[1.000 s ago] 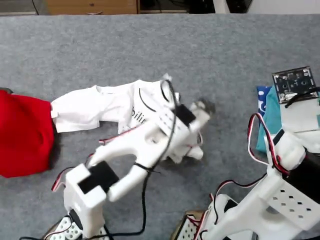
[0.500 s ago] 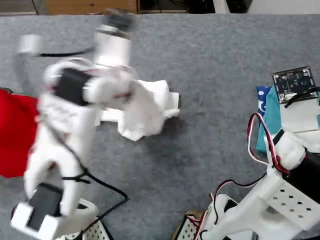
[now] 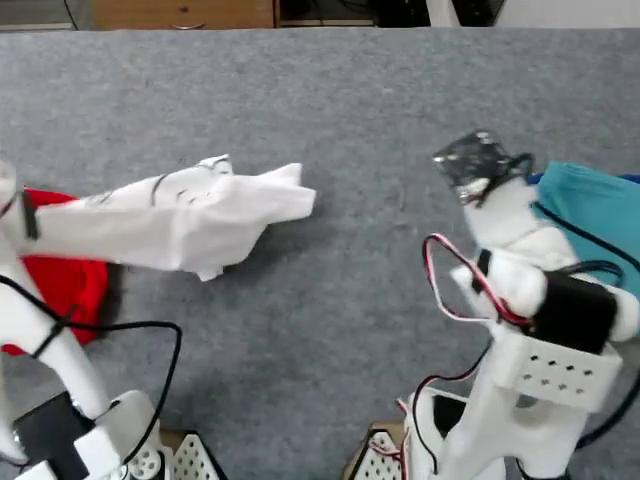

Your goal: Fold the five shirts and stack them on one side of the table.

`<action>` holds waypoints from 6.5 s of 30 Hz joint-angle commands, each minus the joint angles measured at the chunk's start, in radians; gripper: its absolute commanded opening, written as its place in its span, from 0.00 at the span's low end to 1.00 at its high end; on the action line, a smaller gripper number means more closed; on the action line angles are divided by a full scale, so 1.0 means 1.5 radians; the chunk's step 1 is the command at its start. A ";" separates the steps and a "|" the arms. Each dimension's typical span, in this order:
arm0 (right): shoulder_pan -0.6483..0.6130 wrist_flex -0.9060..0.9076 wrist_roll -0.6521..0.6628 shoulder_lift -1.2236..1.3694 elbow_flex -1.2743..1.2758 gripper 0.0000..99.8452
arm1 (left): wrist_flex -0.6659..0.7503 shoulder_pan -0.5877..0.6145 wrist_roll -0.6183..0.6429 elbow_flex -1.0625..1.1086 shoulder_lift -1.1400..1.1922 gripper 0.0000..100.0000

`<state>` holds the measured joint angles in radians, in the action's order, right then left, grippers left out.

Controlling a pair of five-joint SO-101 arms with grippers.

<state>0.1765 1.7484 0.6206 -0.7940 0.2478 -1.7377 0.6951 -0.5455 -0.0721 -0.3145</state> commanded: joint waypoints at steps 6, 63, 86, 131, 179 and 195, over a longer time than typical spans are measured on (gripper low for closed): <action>-0.215 -0.078 -0.054 0.176 -0.043 0.01 | 0.098 0.134 -0.074 0.172 -0.020 0.02; -0.508 0.026 -0.219 1.086 -0.966 0.16 | 0.162 0.130 -0.050 0.230 -0.018 0.02; -0.501 0.026 -0.213 1.166 -0.966 0.00 | 0.162 0.129 -0.051 0.230 -0.014 0.02; -0.488 0.019 -0.166 0.750 -0.289 0.21 | 0.162 0.099 -0.050 0.231 -0.014 0.02; -0.551 0.026 -0.218 0.847 -0.343 0.00 | 0.163 0.096 -0.052 0.242 -0.020 0.02; -0.431 0.016 -0.130 0.412 -0.450 0.00 | 0.123 -0.004 -0.049 0.095 -0.024 0.02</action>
<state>-0.5217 1.7653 0.3813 -0.0852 -0.2984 -1.5136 0.7702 -0.6268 0.1841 -0.3145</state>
